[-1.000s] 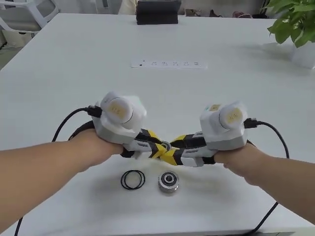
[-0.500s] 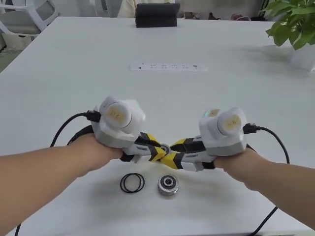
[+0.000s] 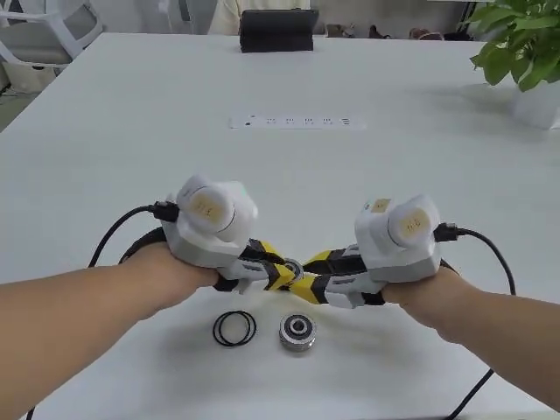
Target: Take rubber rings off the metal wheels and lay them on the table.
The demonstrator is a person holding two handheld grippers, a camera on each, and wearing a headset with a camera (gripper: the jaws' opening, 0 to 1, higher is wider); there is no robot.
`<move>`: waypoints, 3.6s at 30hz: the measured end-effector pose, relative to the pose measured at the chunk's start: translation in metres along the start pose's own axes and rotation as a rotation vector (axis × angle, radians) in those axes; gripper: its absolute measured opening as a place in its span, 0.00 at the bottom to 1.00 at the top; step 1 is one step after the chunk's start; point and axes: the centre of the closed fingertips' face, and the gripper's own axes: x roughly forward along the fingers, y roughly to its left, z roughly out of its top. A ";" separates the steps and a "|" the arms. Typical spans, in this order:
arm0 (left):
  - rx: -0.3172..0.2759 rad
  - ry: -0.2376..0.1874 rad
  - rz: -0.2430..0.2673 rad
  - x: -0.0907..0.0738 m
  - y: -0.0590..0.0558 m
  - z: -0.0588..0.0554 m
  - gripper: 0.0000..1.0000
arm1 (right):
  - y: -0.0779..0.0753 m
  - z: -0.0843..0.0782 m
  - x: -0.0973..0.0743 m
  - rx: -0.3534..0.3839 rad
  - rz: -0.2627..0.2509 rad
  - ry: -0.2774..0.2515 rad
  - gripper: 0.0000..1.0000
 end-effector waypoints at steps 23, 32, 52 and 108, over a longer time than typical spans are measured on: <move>-0.011 0.002 0.007 0.000 -0.001 -0.001 0.07 | -0.003 -0.006 -0.006 0.042 -0.009 0.011 0.00; 0.001 0.005 0.013 -0.001 -0.001 -0.001 0.07 | -0.005 -0.008 -0.008 0.136 -0.016 -0.001 0.00; 0.001 0.008 0.020 0.000 -0.001 0.000 0.07 | -0.008 0.002 -0.018 0.510 0.016 -0.139 0.00; 0.009 0.010 0.024 0.001 -0.002 0.000 0.07 | 0.009 0.021 -0.014 0.593 0.162 -0.209 0.00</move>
